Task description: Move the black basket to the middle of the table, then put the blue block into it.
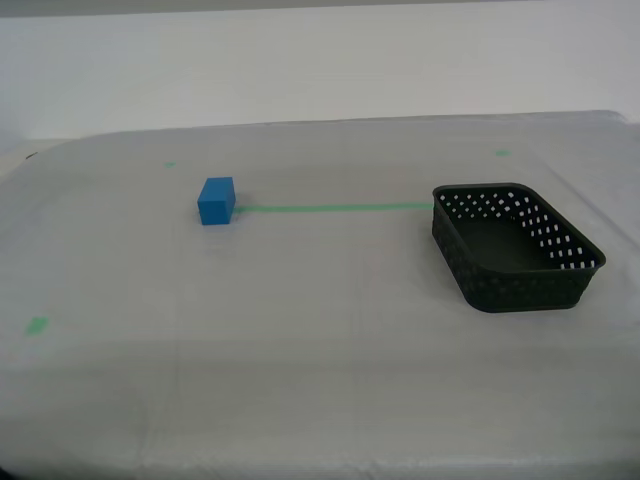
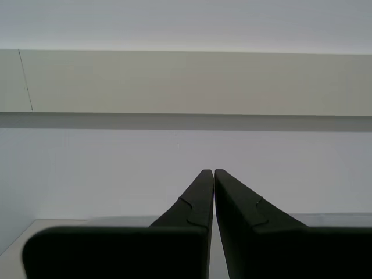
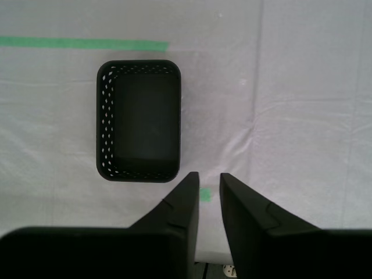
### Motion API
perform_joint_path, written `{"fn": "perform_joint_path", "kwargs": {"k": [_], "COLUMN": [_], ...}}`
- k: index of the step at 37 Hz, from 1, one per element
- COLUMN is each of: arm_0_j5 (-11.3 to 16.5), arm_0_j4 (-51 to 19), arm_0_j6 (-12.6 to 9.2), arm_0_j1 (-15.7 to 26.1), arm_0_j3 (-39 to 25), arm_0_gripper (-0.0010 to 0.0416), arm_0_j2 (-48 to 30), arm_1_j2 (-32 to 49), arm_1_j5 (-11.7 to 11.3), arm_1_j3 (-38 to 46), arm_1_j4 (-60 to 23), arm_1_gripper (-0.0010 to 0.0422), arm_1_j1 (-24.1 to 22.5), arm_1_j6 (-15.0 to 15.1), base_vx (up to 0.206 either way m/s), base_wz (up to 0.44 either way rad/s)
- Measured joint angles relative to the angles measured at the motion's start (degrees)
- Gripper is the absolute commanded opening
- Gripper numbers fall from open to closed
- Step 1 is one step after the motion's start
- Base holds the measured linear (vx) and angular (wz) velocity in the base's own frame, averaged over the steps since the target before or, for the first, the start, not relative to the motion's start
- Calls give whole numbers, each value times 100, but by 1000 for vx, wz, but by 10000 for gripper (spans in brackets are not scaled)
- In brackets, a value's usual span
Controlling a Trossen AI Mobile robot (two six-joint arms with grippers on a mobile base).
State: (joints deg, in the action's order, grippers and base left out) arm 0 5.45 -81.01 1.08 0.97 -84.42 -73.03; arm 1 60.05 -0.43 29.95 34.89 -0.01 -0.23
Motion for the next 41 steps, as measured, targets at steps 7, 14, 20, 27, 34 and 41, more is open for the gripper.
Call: {"fn": "perform_joint_path", "kwargs": {"k": [7,14,20,27,34,41], "arm_0_j5": [-216,-232,-234,-234,-234,-234], "arm_0_j4": [2,2,7,17,107,160], "arm_0_j6": [-2,-90,-94,-157,-197,-227], "arm_0_j1": [24,37,55,57,63,63], "arm_0_j3": [0,0,0,0,0,0], "arm_0_gripper": [203,327,406,384,400,398], "arm_0_j2": [0,0,0,0,0,0], "arm_1_j2": [0,0,0,0,0,0], "arm_1_j5": [0,0,0,0,0,2], "arm_1_j3": [0,0,0,0,0,0], "arm_1_j4": [-2,-2,0,0,-2,0], "arm_1_gripper": [0,0,0,0,0,0], "arm_1_j1": [0,0,0,0,0,0], "arm_1_j6": [-2,-2,-2,-2,-2,0], "base_vx": [0,0,0,0,0,0], "base_wz": [0,0,0,0,0,0]}}
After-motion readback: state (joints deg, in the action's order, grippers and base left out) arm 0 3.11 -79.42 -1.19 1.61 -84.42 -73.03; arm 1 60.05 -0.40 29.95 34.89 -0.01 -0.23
